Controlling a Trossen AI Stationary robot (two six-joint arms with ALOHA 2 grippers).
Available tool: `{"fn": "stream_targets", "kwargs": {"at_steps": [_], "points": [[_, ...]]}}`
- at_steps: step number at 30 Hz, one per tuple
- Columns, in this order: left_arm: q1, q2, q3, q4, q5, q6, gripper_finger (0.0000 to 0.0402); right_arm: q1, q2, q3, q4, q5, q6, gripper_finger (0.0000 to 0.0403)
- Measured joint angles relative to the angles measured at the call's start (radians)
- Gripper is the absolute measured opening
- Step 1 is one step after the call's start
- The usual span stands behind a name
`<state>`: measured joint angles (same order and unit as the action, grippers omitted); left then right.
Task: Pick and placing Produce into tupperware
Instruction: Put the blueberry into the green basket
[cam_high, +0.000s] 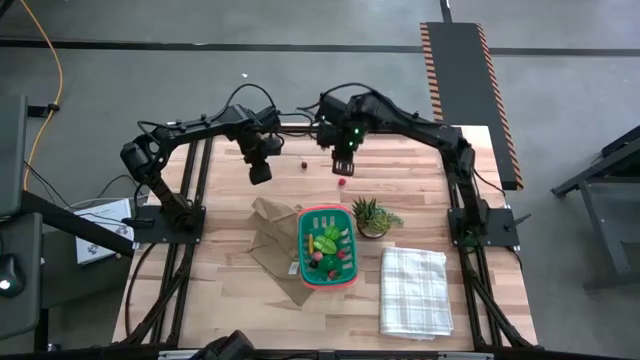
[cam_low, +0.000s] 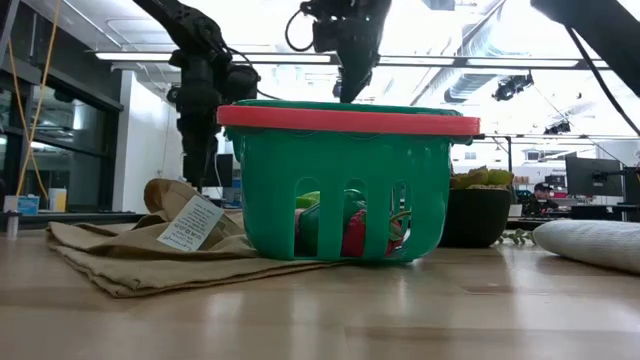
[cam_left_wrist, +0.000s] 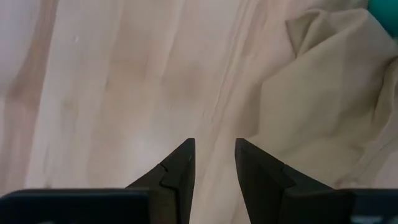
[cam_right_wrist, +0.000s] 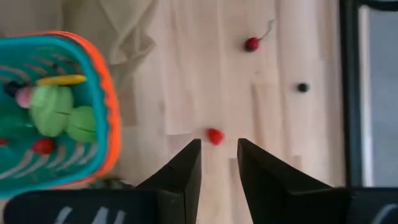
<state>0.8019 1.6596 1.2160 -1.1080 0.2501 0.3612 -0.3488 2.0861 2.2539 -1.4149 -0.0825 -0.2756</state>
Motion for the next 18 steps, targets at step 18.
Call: {"fn": "stream_targets", "kwargs": {"at_steps": [18], "points": [[-0.121,0.0,0.0,0.188,0.004,-0.155,0.0101,-0.132,0.011,-0.012,-0.027,-0.144,-0.026,0.0096]]}}
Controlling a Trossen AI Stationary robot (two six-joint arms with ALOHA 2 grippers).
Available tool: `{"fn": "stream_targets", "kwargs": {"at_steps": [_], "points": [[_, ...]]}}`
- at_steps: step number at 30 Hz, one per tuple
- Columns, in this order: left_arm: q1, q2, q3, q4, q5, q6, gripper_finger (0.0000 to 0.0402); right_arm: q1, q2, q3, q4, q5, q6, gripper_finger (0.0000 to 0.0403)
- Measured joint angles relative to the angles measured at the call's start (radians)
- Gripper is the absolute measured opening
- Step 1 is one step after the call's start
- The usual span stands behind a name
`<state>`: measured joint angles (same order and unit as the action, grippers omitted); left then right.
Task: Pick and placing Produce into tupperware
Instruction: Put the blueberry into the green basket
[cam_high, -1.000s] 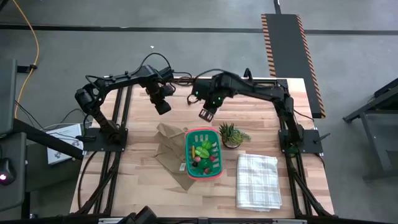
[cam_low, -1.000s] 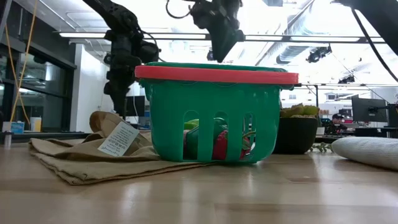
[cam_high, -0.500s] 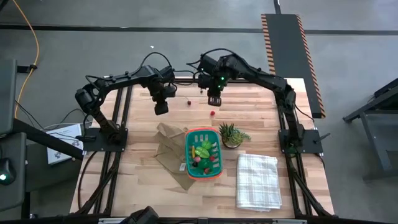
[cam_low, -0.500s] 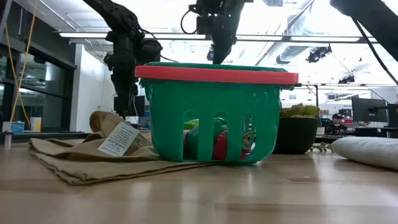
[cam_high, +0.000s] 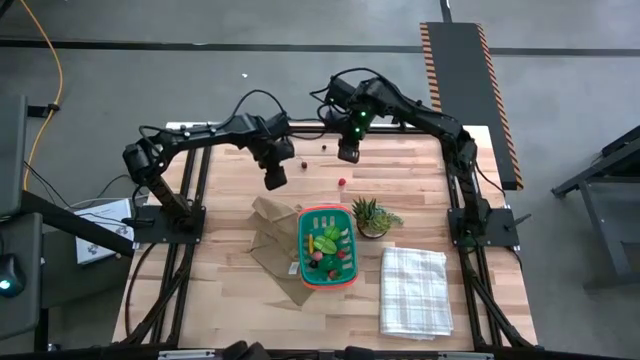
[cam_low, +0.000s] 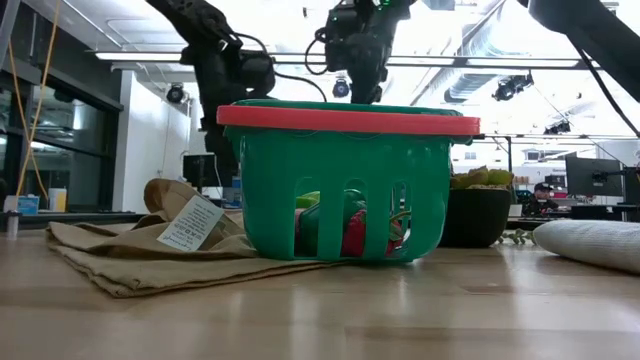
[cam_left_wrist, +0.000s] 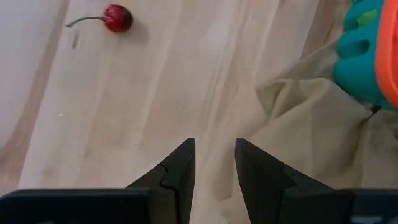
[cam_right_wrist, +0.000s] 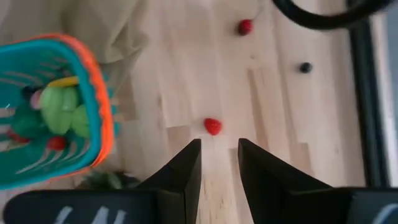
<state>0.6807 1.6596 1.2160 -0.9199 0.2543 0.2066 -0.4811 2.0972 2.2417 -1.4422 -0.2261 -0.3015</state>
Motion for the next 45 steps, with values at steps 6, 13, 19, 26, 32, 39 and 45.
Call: {"fn": "stream_targets", "kwargs": {"at_steps": [6,13,19,26,32,39,45], "points": [[0.003,0.0,0.0,-0.047,-0.011,0.046,0.0101,-0.009,-0.001,0.0,-0.009,-0.018,-0.039,0.0096],[0.074,0.0,0.0,-0.111,-0.077,0.099,0.0101,-0.048,0.024,0.0,0.04,-0.086,-0.055,0.0096],[0.156,-0.006,0.044,-0.098,0.011,0.086,0.0101,-0.091,0.062,0.0,0.149,-0.184,-0.008,0.0096],[0.228,-0.006,0.216,-0.097,0.096,0.101,0.0101,-0.136,0.103,0.0,0.16,-0.193,0.059,0.0096],[0.271,-0.007,0.334,-0.098,0.249,0.114,0.0101,-0.13,0.156,0.0,0.171,-0.293,0.092,0.0096],[0.325,-0.007,0.357,-0.126,0.375,0.107,0.0101,-0.105,0.215,0.0,0.184,-0.231,0.178,0.0096],[0.355,-0.007,0.357,-0.152,0.382,0.099,0.0101,-0.083,0.224,0.0,0.261,0.023,0.331,0.0096]]}}
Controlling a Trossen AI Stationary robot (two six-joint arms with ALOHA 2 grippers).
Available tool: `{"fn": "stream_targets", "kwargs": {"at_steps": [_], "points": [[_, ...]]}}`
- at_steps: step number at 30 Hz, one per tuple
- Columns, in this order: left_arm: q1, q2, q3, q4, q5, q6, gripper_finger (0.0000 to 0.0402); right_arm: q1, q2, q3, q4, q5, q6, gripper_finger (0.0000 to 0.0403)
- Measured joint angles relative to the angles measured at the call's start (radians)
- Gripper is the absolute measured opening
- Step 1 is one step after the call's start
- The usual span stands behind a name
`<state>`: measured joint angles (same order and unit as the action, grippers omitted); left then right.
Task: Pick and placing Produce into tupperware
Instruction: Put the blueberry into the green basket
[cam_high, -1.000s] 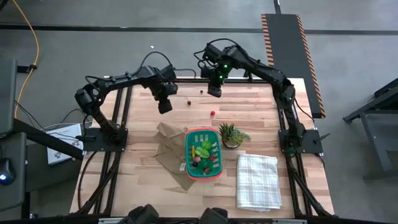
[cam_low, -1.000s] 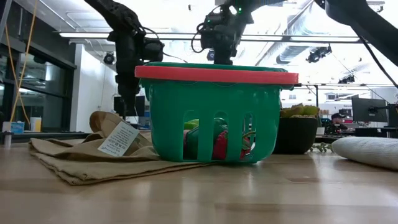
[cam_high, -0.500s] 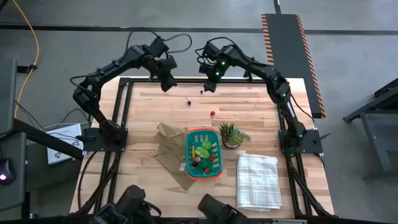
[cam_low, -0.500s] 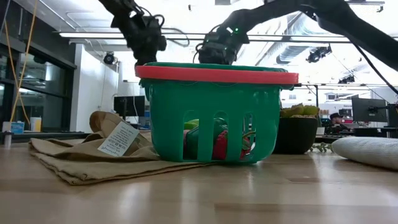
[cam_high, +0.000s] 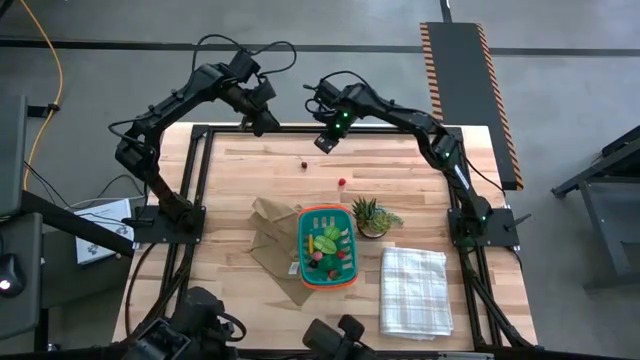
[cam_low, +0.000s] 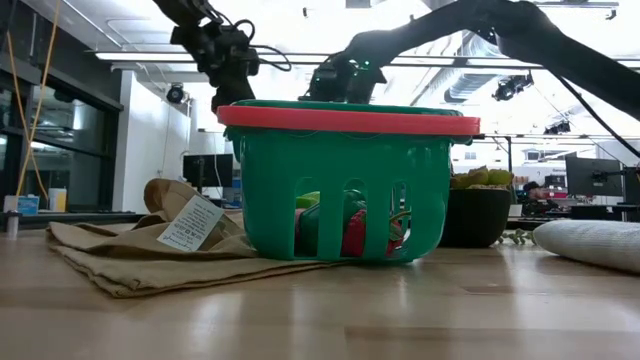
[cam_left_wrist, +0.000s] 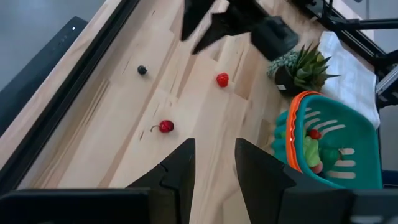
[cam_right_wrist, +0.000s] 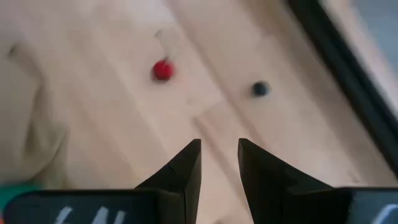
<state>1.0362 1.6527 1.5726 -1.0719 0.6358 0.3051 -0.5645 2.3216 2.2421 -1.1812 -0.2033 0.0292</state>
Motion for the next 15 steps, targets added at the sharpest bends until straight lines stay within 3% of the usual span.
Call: {"fn": "stream_targets", "kwargs": {"at_steps": [9,15], "points": [[-0.002,0.0,0.0,-0.01,-0.036,-0.023,0.0101,-0.003,0.001,0.0,0.033,0.012,0.144,0.0096],[-0.002,0.0,0.0,-0.009,-0.047,-0.051,0.0101,-0.018,0.002,0.0,0.033,0.004,0.156,0.0096]]}}
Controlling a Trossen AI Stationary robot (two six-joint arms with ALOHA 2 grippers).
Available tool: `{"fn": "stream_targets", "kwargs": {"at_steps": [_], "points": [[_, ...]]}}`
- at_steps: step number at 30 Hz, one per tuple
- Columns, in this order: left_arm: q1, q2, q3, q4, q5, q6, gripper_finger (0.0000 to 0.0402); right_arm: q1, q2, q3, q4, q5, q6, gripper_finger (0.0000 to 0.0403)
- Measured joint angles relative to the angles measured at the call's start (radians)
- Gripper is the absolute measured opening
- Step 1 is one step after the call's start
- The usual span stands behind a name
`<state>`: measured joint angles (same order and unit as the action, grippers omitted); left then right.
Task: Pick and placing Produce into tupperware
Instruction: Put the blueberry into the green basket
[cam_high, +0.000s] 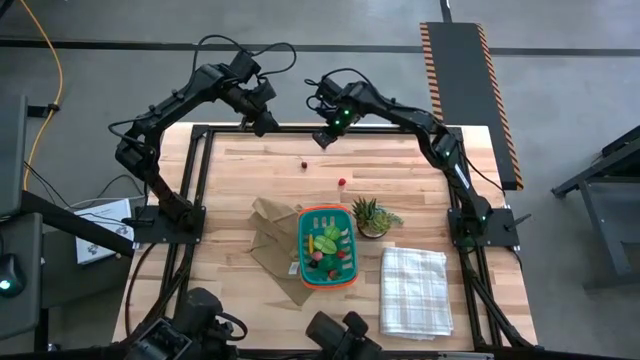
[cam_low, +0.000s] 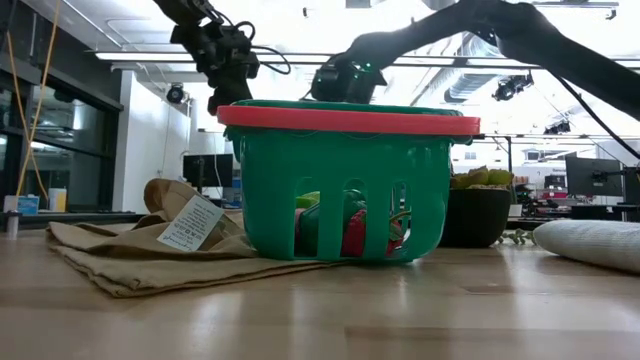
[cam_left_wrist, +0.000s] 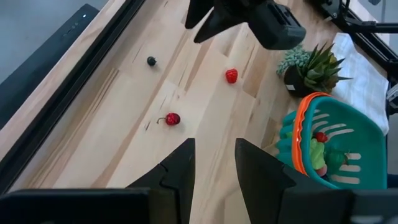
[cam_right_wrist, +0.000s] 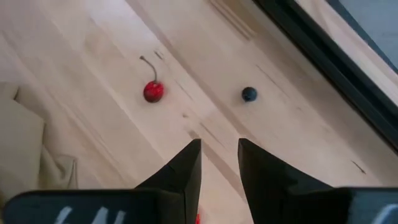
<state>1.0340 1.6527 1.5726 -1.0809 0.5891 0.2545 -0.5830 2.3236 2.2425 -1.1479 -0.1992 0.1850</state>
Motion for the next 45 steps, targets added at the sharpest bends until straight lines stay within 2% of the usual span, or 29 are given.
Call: {"fn": "stream_targets", "kwargs": {"at_steps": [15,23,28,31,34,45], "points": [[0.0,0.0,0.0,-0.001,-0.013,-0.036,0.0101,-0.032,0.048,0.0,0.014,-0.036,0.008,0.0096],[0.0,0.0,0.0,-0.001,-0.022,-0.053,0.0101,-0.054,0.052,0.0,0.08,-0.04,0.019,0.0096],[0.0,0.0,0.0,0.0,-0.022,-0.05,0.0101,-0.078,0.059,0.001,0.088,-0.082,0.016,0.0096],[0.0,0.0,0.0,0.0,-0.022,-0.026,0.0101,-0.085,0.06,0.001,0.083,-0.117,-0.048,0.0096],[-0.003,0.0,0.0,0.01,-0.022,0.03,0.0101,-0.084,0.06,0.001,0.055,-0.099,-0.133,0.0096],[-0.083,0.002,0.0,0.116,-0.067,0.218,0.0101,-0.085,0.06,0.0,-0.019,-0.108,-0.263,0.0096]]}}
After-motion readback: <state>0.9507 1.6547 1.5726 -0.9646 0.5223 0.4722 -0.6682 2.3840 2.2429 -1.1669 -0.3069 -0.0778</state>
